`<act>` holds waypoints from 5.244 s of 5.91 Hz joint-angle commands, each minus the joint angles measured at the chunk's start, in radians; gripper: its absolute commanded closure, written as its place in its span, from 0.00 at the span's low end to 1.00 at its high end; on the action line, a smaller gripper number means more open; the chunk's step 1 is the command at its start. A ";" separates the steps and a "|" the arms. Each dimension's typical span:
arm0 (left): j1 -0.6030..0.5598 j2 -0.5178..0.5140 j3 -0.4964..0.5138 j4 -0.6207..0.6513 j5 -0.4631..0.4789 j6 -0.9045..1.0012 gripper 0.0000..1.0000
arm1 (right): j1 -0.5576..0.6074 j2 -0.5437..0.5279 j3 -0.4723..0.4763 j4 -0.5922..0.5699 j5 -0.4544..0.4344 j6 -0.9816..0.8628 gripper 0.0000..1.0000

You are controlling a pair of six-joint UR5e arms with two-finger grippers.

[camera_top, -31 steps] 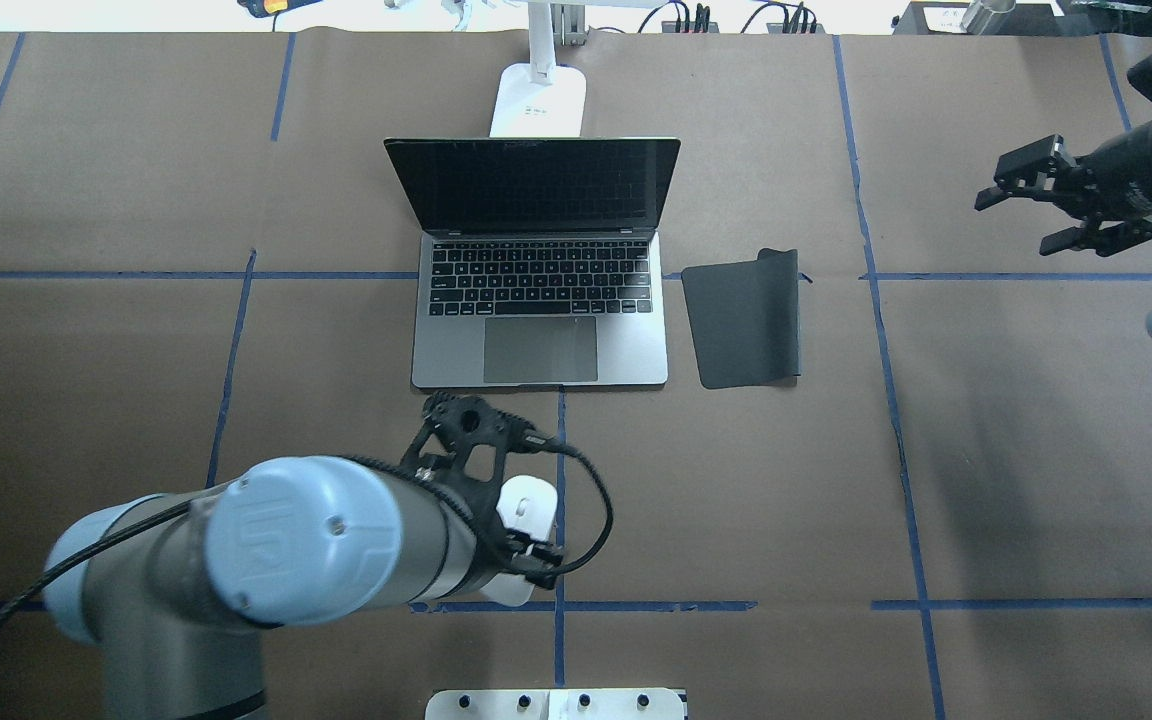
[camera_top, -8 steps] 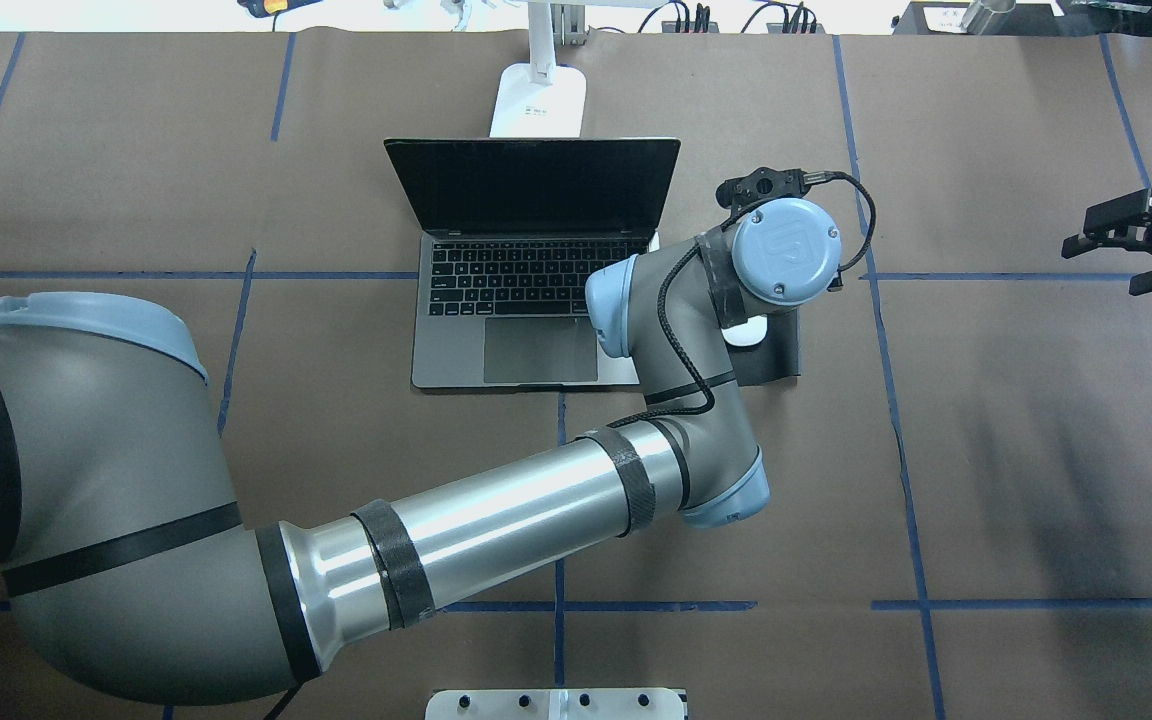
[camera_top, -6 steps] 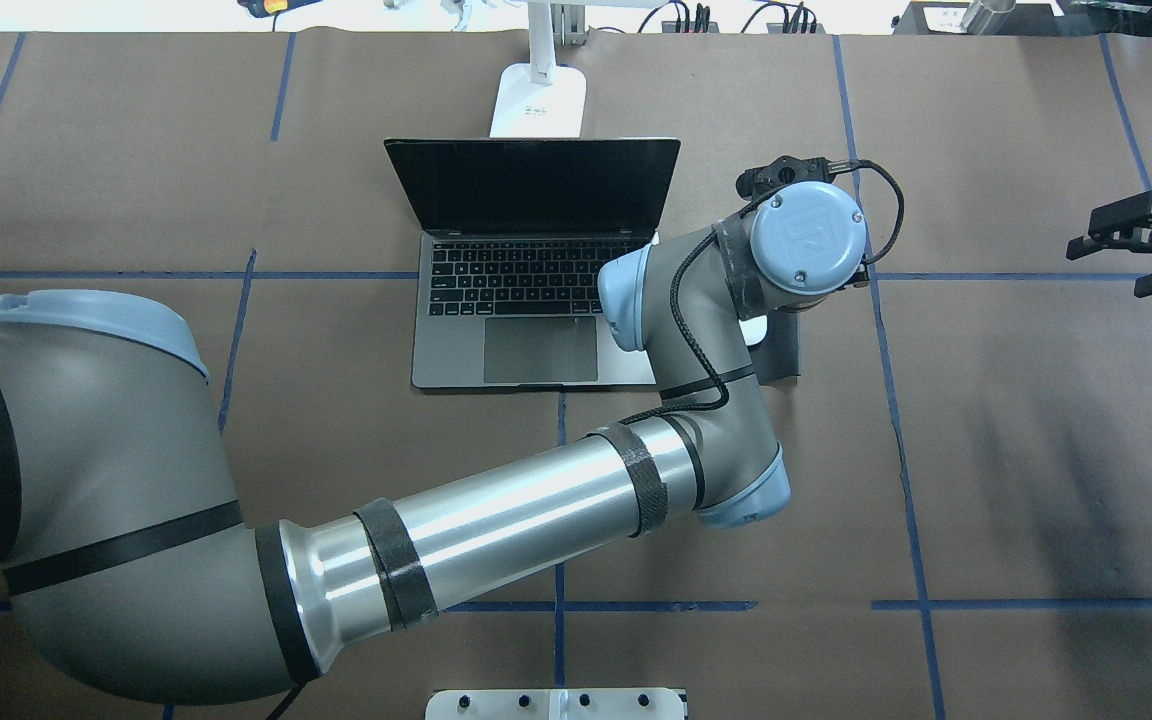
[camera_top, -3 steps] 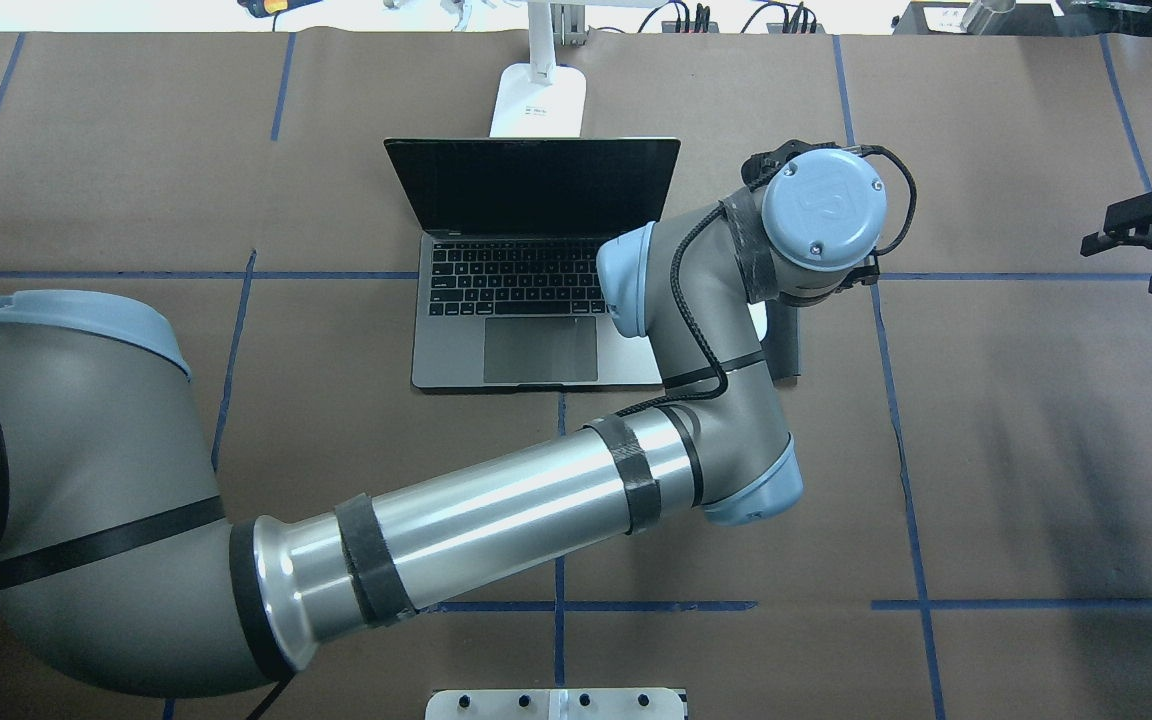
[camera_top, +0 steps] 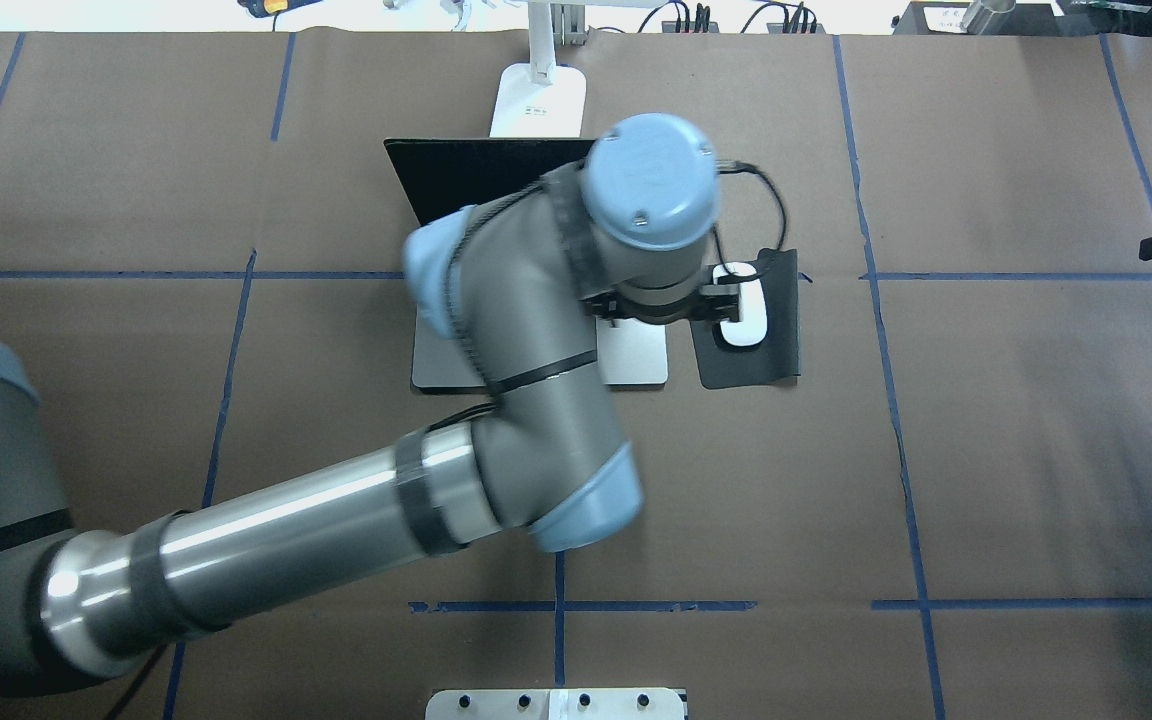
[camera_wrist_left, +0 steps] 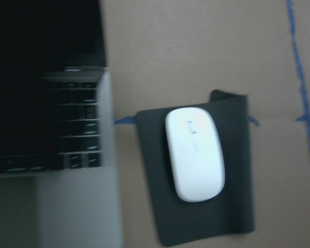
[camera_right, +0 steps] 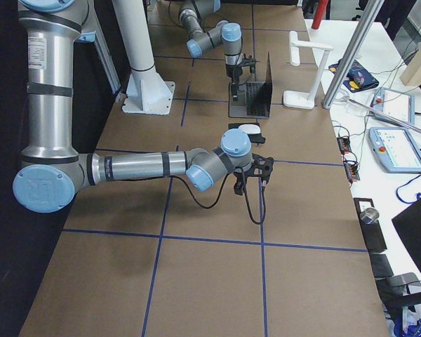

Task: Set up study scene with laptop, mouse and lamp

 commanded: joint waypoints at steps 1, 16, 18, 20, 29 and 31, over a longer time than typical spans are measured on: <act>-0.039 0.181 -0.219 0.088 -0.051 0.100 0.01 | 0.026 -0.029 0.007 -0.001 0.023 -0.047 0.00; -0.998 1.014 -0.252 0.257 -0.628 1.292 0.00 | 0.238 -0.093 0.095 -0.644 -0.033 -1.015 0.00; -0.997 1.011 -0.274 0.248 -0.630 1.257 0.00 | 0.224 -0.097 0.092 -0.644 -0.078 -1.015 0.00; -0.998 1.047 -0.299 0.234 -0.630 1.264 0.00 | 0.222 -0.097 0.095 -0.641 -0.078 -1.015 0.00; -0.998 1.134 -0.386 0.221 -0.640 1.261 0.00 | 0.218 -0.107 0.119 -0.635 -0.072 -1.004 0.00; -0.998 1.134 -0.386 0.222 -0.639 1.261 0.00 | 0.218 -0.107 0.119 -0.635 -0.070 -1.003 0.00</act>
